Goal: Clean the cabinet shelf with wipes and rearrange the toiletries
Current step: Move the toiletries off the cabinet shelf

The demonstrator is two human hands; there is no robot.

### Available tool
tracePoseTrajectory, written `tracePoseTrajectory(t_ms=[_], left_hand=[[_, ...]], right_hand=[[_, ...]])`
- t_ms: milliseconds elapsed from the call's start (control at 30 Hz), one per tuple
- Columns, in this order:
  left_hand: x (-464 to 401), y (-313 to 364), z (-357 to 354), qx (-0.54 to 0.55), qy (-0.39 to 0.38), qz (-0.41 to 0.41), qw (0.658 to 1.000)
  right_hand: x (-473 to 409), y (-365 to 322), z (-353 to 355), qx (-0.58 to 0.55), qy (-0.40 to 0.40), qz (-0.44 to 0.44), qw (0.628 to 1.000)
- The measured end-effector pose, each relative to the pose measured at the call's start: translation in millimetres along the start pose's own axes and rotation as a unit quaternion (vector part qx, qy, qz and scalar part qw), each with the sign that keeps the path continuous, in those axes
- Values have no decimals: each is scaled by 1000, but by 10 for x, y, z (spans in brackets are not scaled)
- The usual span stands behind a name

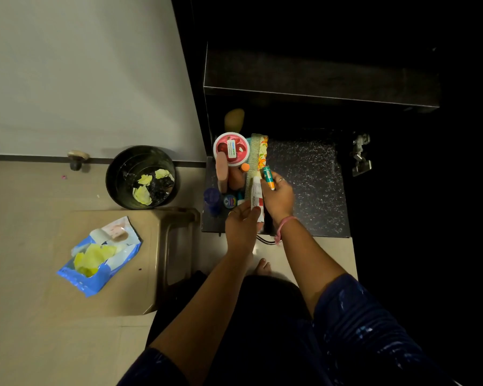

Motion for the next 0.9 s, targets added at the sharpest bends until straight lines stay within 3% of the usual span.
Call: tracePoseTrajectory(t_ms=[267,400,567,767,900], left_hand=[[-89,-110,-75,60,-15,38,997],[-171,-69,-144,48,-16,36,998],[-201,-55,-95,64,19,43,997],[-147,36,-155,143,12,46,989],[-163,9,-156,132,31,54,989]], right_hand=[[92,-439,329,141,68,65,986],[47,-605,399,77,73,83,991],[-105,-623,230,-76,24,14,997],[-386,-513,-56,-43,13,-6,999],[-571,-413,-145,-21,20,-23,999]])
Point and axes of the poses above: each hand's wrist, its own x-axis away from the middle knuckle, its own z-axis out of the back of the hand, y = z × x, the point moved 9 cm from there along -x, towards the middle knuckle, and after that the axes turned 9 degrees about -x, right-handed, at the moved point
